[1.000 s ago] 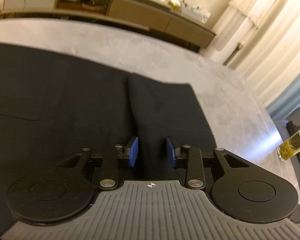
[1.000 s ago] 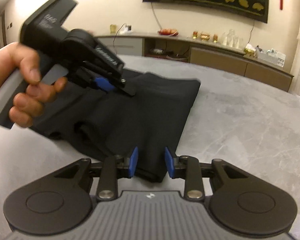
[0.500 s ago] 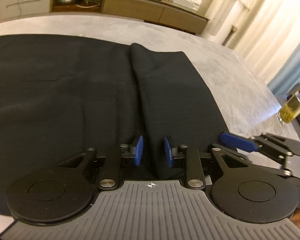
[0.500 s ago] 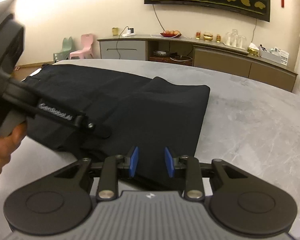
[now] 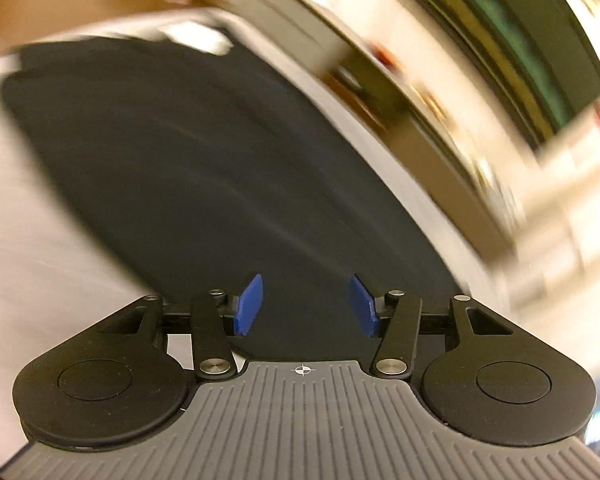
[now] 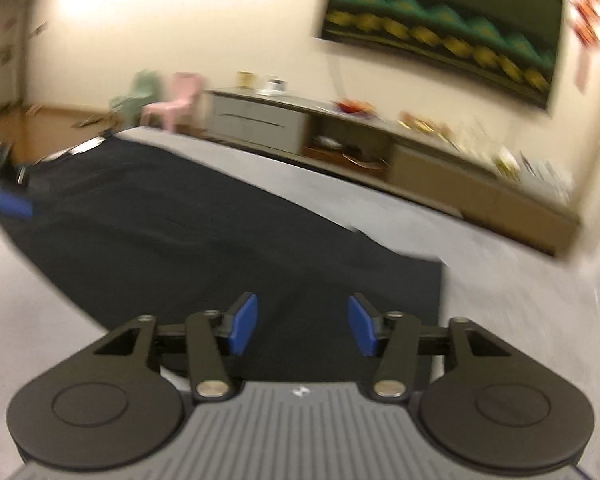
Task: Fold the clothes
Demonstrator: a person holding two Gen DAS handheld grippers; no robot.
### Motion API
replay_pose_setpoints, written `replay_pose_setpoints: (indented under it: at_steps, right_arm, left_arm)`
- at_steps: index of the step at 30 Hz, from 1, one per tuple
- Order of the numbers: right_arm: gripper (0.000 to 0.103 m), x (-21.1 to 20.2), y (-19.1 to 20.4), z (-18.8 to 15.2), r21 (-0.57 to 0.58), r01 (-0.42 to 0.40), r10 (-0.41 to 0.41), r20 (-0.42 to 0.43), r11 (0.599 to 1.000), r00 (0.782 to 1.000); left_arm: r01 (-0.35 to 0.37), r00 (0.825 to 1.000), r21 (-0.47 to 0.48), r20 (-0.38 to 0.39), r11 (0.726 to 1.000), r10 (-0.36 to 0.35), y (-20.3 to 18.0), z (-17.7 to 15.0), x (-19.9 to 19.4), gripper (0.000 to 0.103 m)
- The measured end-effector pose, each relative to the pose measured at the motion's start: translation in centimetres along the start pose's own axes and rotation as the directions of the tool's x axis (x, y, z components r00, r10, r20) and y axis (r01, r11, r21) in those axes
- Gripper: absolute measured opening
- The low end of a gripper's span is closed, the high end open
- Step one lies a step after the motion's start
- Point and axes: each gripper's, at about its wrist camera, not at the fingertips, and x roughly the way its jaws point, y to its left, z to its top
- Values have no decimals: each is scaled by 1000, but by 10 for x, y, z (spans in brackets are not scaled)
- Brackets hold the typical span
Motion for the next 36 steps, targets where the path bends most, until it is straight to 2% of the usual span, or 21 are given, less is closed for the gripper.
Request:
replay_pose_setpoints:
  at_steps: [3, 5, 6, 10, 13, 15, 17, 19, 20, 22, 23, 25, 28, 29, 31, 32, 34, 35, 36]
  right_arm:
    - [59, 11, 62, 13, -78, -131, 130, -21, 988, 991]
    - [59, 20, 111, 24, -161, -208, 204, -45, 965, 978]
    - [60, 27, 141, 32, -212, -242, 235, -57, 947, 970]
    - [72, 59, 251, 75, -368, -340, 345, -54, 866, 937]
    - [74, 95, 319, 106, -430, -396, 409, -68, 811, 910]
    - [75, 119, 348, 118, -454, -418, 426, -91, 786, 900]
    - [75, 141, 370, 123, -482, -420, 418, -118, 769, 901]
    - [73, 154, 384, 122, -502, -409, 410, -115, 762, 905]
    - [69, 161, 390, 121, -511, -403, 406, -111, 759, 907]
    - [20, 168, 391, 124, -496, -417, 405, -138, 761, 904]
    - [4, 168, 389, 126, -495, -405, 398, -124, 769, 909]
    - [2, 166, 383, 130, -496, -369, 381, -82, 786, 921]
    - [2, 153, 364, 140, -441, -384, 410, -38, 811, 911]
    - [2, 151, 360, 141, -426, -398, 423, -39, 813, 905]
    - [1, 148, 354, 143, -396, -428, 447, -49, 812, 893]
    - [1, 149, 351, 143, -384, -444, 457, -62, 810, 887]
    - [2, 156, 343, 147, -363, -478, 476, -101, 800, 874]
    - [6, 160, 337, 150, -352, -503, 492, -127, 789, 861]
    - [14, 160, 325, 157, -337, -506, 500, -112, 794, 859]
  left_arm:
    - [-42, 996, -190, 67, 981, 56, 68, 32, -28, 50]
    - [-34, 994, -288, 86, 957, 61, 103, 47, -37, 59]
    - [-28, 994, -335, 93, 942, 62, 121, 53, -41, 59]
    - [47, 996, -436, 86, 899, -10, 166, 83, -38, 62]
    - [81, 996, -439, 73, 895, -54, 177, 99, -31, 62]
    - [111, 993, -423, 82, 899, -84, 183, 103, -29, 61]
    - [145, 989, -423, 92, 894, -117, 189, 104, -29, 61]
    - [143, 989, -410, 89, 901, -116, 186, 105, -24, 65]
    - [138, 990, -403, 86, 905, -113, 183, 106, -21, 66]
    - [129, 991, -387, 81, 913, -106, 178, 107, -15, 66]
    - [125, 992, -380, 78, 917, -102, 176, 108, -12, 68]
    - [116, 993, -364, 73, 924, -95, 171, 109, -6, 73]
    - [102, 994, -340, 66, 935, -85, 163, 110, 3, 77]
    - [98, 995, -332, 63, 938, -81, 161, 111, 6, 75]
    - [89, 996, -316, 59, 945, -74, 156, 112, 13, 49]
    - [84, 996, -308, 56, 948, -70, 153, 113, 16, 6]
    - [75, 997, -291, 52, 954, -63, 148, 114, 22, 0]
    - [72, 996, -274, 66, 959, -56, 145, 114, 20, 0]
    - [69, 995, -252, 86, 965, -49, 141, 115, 17, 0]
